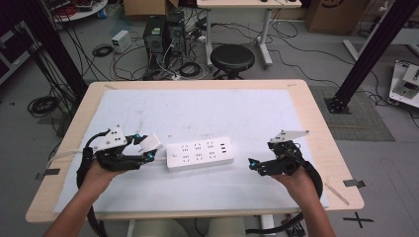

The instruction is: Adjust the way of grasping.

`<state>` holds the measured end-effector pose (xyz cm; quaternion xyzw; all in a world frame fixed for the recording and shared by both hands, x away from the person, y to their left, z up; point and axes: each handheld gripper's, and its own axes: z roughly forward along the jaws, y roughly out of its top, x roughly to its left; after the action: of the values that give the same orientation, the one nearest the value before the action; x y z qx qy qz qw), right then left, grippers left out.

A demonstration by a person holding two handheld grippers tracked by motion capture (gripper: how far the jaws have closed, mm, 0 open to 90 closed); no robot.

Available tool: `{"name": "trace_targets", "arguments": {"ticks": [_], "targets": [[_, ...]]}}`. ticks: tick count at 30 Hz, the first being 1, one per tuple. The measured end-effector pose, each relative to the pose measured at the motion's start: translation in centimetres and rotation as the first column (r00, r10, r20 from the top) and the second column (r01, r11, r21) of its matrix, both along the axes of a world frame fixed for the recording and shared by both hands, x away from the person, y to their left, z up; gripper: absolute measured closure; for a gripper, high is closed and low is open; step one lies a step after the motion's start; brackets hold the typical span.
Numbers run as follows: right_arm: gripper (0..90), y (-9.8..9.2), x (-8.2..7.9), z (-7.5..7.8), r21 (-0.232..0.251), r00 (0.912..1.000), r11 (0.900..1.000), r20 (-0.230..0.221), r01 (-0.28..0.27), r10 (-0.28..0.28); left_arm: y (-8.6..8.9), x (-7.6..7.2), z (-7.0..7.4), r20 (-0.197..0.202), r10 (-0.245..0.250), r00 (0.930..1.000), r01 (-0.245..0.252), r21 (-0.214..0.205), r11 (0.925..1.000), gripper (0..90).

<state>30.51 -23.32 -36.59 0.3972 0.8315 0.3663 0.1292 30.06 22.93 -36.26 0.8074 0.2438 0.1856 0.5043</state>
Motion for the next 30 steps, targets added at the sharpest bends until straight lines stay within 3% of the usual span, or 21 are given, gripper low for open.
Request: {"name": "trace_targets", "arguments": {"ticks": [13,20,25,30], "targets": [[7.4,3.0,0.5,1.0,0.107,0.9907,0.9909,-0.1,-0.082,0.092,-2.7,-0.6,-0.3,0.036,-0.109,0.9934,0.107,0.056,0.9927,42.5],[7.4,4.2,0.8,1.2,0.108,0.9848,0.9885,-0.126,-0.106,0.119,-3.4,-0.6,-0.5,0.049,-0.144,0.9884,0.14,0.066,0.9879,42.5],[7.4,5.0,1.4,1.1,0.144,0.9734,0.9811,-0.17,-0.129,0.153,-3.9,-0.7,-0.5,0.066,-0.184,0.9808,0.178,0.082,0.9806,42.5],[7.4,6.2,1.8,1.2,0.201,0.9576,0.9662,-0.204,-0.162,0.203,-4.4,-0.9,-0.6,0.084,-0.225,0.9707,0.216,0.099,0.9713,42.5]]}}
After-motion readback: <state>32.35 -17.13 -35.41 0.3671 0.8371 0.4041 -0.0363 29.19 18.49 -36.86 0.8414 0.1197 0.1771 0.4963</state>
